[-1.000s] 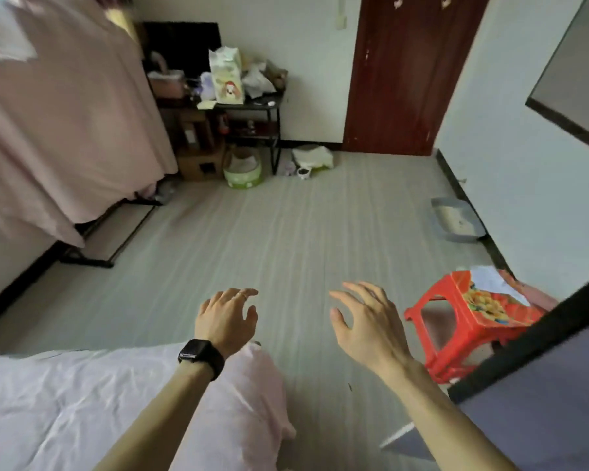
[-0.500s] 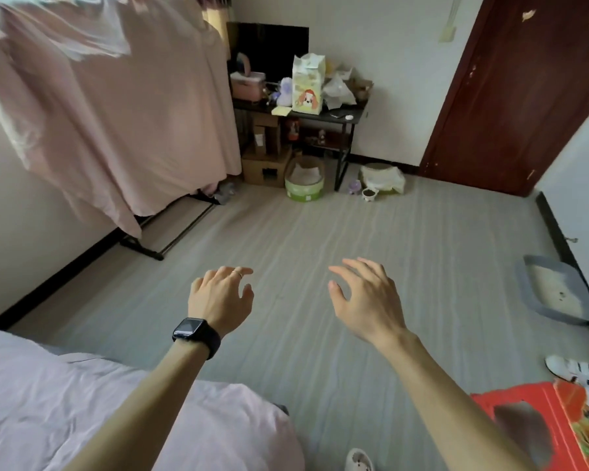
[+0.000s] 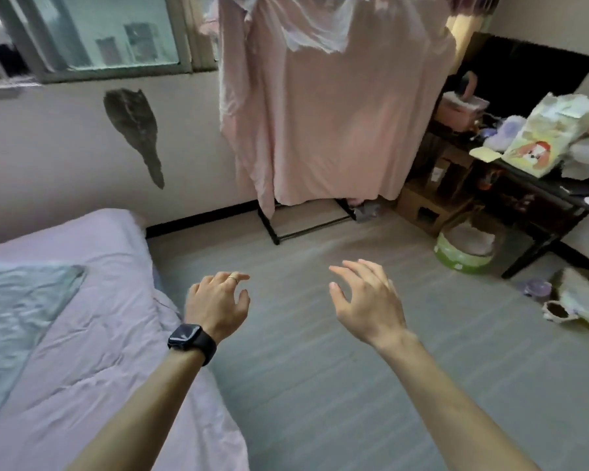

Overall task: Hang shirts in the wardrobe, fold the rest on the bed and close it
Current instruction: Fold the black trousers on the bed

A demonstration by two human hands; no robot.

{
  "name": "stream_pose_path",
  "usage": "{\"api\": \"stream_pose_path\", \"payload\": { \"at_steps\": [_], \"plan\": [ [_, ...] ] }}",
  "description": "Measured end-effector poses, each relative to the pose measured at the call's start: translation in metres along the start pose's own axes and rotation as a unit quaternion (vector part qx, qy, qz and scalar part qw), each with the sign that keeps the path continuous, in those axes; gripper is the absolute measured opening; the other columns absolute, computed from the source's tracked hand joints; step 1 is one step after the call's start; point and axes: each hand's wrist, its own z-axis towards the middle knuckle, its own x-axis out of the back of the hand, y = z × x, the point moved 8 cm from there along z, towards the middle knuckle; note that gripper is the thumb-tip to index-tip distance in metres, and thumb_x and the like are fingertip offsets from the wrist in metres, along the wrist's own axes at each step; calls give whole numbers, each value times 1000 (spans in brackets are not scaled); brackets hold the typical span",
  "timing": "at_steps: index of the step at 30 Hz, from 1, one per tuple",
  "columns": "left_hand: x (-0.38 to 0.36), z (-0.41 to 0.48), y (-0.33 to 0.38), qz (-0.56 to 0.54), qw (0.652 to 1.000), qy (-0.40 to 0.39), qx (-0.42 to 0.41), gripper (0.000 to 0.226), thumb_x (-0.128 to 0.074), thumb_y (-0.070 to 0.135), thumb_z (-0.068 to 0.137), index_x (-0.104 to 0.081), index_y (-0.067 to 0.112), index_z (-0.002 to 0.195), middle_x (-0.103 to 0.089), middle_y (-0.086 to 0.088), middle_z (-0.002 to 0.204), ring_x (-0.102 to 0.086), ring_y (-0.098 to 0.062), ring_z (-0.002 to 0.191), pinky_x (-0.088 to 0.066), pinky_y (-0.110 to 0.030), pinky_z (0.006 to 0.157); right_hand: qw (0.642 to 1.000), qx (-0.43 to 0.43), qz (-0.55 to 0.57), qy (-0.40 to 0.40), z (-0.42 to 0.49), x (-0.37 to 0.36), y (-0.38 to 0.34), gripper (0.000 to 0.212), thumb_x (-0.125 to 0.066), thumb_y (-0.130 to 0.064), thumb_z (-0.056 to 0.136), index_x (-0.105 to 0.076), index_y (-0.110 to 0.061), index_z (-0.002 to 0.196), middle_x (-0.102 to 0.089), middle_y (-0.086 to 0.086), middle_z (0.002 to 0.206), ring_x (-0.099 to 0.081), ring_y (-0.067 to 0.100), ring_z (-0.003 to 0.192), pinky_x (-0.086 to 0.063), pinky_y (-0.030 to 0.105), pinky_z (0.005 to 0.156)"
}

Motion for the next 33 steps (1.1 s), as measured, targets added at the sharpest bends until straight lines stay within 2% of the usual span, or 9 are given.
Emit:
{"api": "stream_pose_path", "payload": {
  "at_steps": [8, 12, 18, 24, 29, 33],
  "plan": [
    [28, 72, -124, 33, 975, 54, 212, 40, -50, 36, 94, -60, 36, 132, -63, 7, 131, -56, -23, 120, -40, -35, 97, 978, 186, 41, -80, 180, -90, -109, 40, -53, -41, 98, -59, -33, 137, -53, -10, 145, -33, 15, 142, -31, 36, 112],
    [51, 122, -180, 50, 955, 74, 282, 41, -49, 36, 94, -58, 37, 135, -61, 6, 135, -55, -23, 121, -42, -34, 100, 956, 260, 52, -122, 260, -127, -173, 41, -52, -42, 99, -57, -35, 139, -52, -11, 146, -31, 15, 143, -31, 37, 114],
    [78, 176, -239, 57, 922, 112, 365, 41, -50, 36, 94, -58, 36, 134, -62, 7, 133, -55, -23, 119, -40, -35, 98, 926, 347, 78, -124, 360, -162, -256, 39, -55, -41, 97, -60, -35, 136, -55, -12, 142, -35, 15, 140, -34, 36, 113],
    [96, 213, -315, 47, 862, 162, 477, 40, -51, 34, 94, -59, 36, 133, -62, 7, 132, -56, -23, 118, -40, -36, 98, 875, 457, 109, -113, 456, -210, -357, 35, -64, -34, 93, -68, -28, 127, -65, -7, 131, -48, 23, 131, -42, 37, 102],
    [119, 216, -372, 64, 792, 193, 576, 40, -48, 35, 95, -58, 35, 134, -62, 5, 131, -55, -23, 118, -40, -36, 98, 806, 561, 145, -120, 501, -245, -464, 34, -68, -32, 90, -71, -26, 123, -69, -5, 125, -55, 25, 123, -48, 38, 98],
    [139, 195, -411, 77, 740, 200, 638, 39, -48, 37, 96, -57, 36, 134, -61, 6, 133, -54, -23, 119, -41, -37, 98, 747, 627, 153, -157, 497, -270, -545, 35, -68, -33, 90, -69, -25, 125, -69, -4, 126, -56, 28, 122, -50, 43, 96]
  ]
}}
